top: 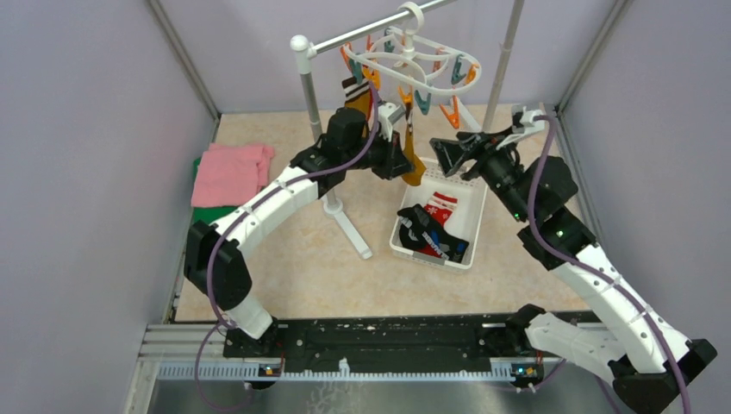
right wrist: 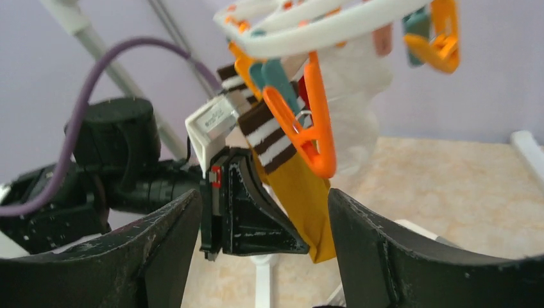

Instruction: Remove the socks clipped to the hanger

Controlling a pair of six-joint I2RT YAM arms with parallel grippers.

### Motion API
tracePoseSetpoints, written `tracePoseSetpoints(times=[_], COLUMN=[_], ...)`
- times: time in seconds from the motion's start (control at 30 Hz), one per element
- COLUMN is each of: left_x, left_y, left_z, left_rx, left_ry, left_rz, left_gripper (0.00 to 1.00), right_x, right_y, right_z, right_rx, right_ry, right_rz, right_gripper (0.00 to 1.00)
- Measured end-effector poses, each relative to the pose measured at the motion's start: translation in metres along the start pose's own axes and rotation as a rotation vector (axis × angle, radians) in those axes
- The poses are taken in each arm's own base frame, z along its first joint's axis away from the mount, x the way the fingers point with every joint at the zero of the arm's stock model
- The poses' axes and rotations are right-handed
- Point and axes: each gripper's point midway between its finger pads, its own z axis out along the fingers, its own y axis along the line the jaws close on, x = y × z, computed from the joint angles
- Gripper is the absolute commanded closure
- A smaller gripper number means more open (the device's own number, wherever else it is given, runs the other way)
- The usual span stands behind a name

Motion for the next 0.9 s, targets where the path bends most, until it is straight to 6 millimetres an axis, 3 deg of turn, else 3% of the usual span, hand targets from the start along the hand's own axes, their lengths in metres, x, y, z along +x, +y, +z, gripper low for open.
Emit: tracePoseSetpoints(times=[0.17, 0.3, 0.4, 0.53, 0.6, 0.67, 0.7, 0.73, 0.8, 0.9], left_x=[0.006, 0.004, 0.003, 0.003, 0.002, 0.001, -0.001, -0.003, -0.005, -0.007], left_y=[-0.011, -0.013, -0.014, -0.015, -0.015, -0.009, -0.006, -0.004, 0.002, 0.006], left_z=[-0.003, -0.002, -0.002, -0.002, -0.002, -0.003, -0.004, -0.004, -0.006, -0.009], left_rx=[0.029, 0.038, 0.042, 0.046, 0.045, 0.023, 0.014, 0.008, -0.015, -0.02], left_ry=[0.009, 0.005, 0.001, 0.0, -0.003, -0.007, -0.013, -0.022, -0.028, -0.035], left_rz=[0.004, 0.004, 0.004, -0.002, -0.006, -0.015, -0.02, -0.022, -0.036, -0.045], left_gripper=[1.0, 1.0, 1.0, 1.0, 1.0, 1.0, 1.0, 0.93, 0.62, 0.47], right_x=[0.04, 0.06, 0.072, 0.104, 0.118, 0.123, 0.122, 0.12, 0.116, 0.101], right_y=[0.008, 0.014, 0.016, 0.006, 0.002, 0.003, 0.006, 0.01, 0.013, 0.01], right_z=[0.006, 0.013, 0.025, 0.043, 0.05, 0.056, 0.06, 0.062, 0.063, 0.067], right_rx=[-0.084, -0.109, -0.12, -0.092, -0.078, -0.079, -0.092, -0.101, -0.109, -0.089], right_ry=[0.116, 0.162, 0.18, 0.244, 0.278, 0.288, 0.287, 0.279, 0.27, 0.227], right_rz=[-0.01, -0.008, -0.008, -0.018, -0.022, -0.022, -0.015, -0.024, -0.042, -0.037], right_gripper=[0.29, 0.31, 0.38, 0.49, 0.6, 0.91, 1.0, 1.0, 1.0, 1.0])
